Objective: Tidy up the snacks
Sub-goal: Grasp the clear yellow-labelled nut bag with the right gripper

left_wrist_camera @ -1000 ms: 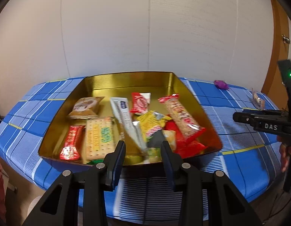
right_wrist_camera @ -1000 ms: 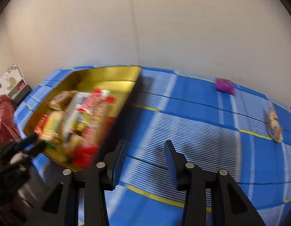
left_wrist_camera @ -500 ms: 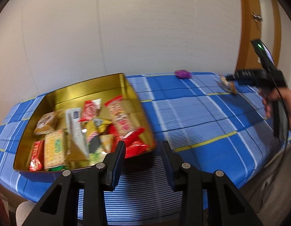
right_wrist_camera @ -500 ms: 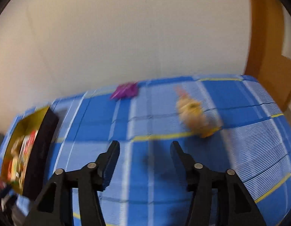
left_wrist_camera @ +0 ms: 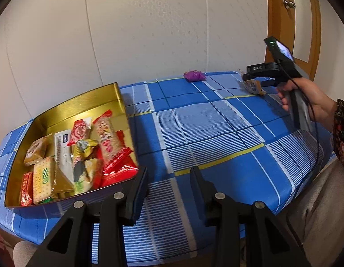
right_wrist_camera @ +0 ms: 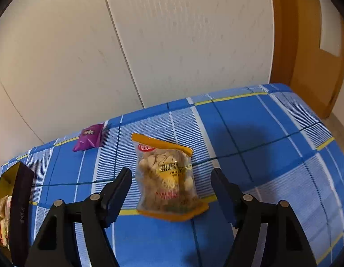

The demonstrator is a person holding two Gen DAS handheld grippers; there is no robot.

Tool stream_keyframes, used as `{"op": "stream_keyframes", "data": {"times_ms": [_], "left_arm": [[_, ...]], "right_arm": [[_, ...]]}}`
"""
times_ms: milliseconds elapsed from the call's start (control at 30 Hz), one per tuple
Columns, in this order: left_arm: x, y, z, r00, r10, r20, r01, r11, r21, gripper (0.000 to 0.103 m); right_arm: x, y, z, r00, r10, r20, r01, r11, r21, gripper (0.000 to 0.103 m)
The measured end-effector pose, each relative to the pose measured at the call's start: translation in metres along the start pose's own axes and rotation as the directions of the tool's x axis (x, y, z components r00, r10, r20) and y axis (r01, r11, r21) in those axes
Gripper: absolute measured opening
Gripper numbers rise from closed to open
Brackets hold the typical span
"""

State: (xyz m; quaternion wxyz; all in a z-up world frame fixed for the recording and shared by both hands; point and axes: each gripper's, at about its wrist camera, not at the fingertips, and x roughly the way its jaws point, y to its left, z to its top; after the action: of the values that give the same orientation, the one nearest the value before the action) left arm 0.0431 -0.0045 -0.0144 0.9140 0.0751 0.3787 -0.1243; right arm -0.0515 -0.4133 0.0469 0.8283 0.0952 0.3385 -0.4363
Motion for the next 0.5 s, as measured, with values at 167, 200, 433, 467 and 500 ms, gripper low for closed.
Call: {"op": "stream_keyframes", "data": {"times_ms": [167, 200, 433, 467, 500], "left_arm": [[0.008, -0.011, 0.004, 1.0, -0.02, -0.015, 0.02, 1.0, 0.001, 0.039], [0.009, -0.012, 0.005, 1.0, -0.023, -0.017, 0.023, 1.0, -0.001, 0.039], [0.018, -0.019, 0.013, 0.998, -0.045, -0.032, 0.045, 0.999, 0.006, 0.039], [0.019, -0.02, 0.014, 0.998, -0.047, -0.032, 0.047, 0.999, 0.009, 0.039], [0.021, -0.021, 0.017, 0.998, -0.052, -0.034, 0.052, 0.999, 0.014, 0.039]], "right_arm": [[0.02, 0.001, -0.009, 0.998, -0.006, -0.062, 0.006, 1.0, -0.006, 0.074], [0.019, 0.003, -0.009, 0.998, -0.024, -0.051, 0.023, 0.999, -0.022, 0.071], [0.02, 0.009, -0.015, 0.996, -0.046, -0.074, 0.04, 0.996, -0.08, 0.054], [0.019, 0.008, -0.016, 0.996, -0.049, -0.076, 0.043, 0.996, -0.083, 0.054], [0.018, 0.008, -0.017, 0.996, -0.051, -0.077, 0.045, 0.995, -0.085, 0.054]]}}
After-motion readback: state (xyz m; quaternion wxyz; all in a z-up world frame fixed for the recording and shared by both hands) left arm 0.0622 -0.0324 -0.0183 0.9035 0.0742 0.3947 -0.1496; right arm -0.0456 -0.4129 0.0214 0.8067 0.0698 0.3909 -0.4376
